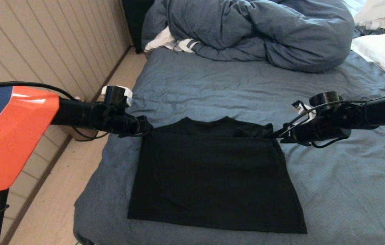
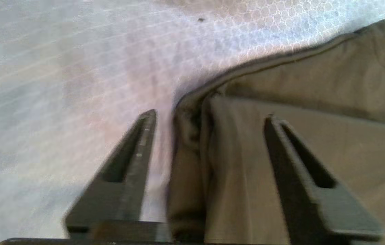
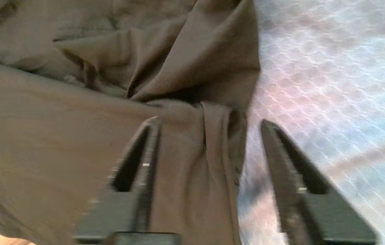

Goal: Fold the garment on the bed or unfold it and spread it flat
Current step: Fold the black T-shirt

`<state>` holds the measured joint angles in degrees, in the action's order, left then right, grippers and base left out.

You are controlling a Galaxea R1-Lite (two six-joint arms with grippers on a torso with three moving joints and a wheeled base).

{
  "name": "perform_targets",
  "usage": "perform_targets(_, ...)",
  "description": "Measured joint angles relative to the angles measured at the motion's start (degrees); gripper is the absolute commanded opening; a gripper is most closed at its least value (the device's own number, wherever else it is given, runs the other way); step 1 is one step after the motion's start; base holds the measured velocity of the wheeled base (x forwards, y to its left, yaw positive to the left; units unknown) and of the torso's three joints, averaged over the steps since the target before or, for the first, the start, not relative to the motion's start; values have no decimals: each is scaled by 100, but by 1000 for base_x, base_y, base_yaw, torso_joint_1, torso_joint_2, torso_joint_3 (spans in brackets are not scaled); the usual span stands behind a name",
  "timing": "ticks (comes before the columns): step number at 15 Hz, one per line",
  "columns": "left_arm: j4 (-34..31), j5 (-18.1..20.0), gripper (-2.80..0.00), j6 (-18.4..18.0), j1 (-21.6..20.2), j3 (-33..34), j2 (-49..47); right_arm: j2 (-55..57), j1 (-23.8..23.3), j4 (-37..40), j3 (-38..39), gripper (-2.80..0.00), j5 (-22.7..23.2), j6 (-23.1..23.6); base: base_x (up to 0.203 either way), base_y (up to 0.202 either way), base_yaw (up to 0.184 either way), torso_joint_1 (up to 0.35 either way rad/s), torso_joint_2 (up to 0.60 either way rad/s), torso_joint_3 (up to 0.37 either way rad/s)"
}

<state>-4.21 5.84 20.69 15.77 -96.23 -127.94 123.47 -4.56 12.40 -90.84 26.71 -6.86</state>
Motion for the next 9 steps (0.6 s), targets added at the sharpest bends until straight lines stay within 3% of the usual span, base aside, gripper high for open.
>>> perform_targets(5,85,73,0,-7,-160,1277,989,-814,-150,-13,976,0,5,58,0,0,0,0,0,0)
perform_targets(6,126,156,0,-10,-164,1724,1256,-1027,-176,-32,1366,-280,5,72,0,0,0,0,0,0)
perform_targets(7,166,305,-280,1,-168,2208,1531,-1247,-186,-70,1792,-280,16,87,0,0,0,0,0,0)
perform_targets(9,238,703,-280,48,-71,3099,2055,-1668,-196,-233,2660,-280,78,179,0,0,0,0,0,0)
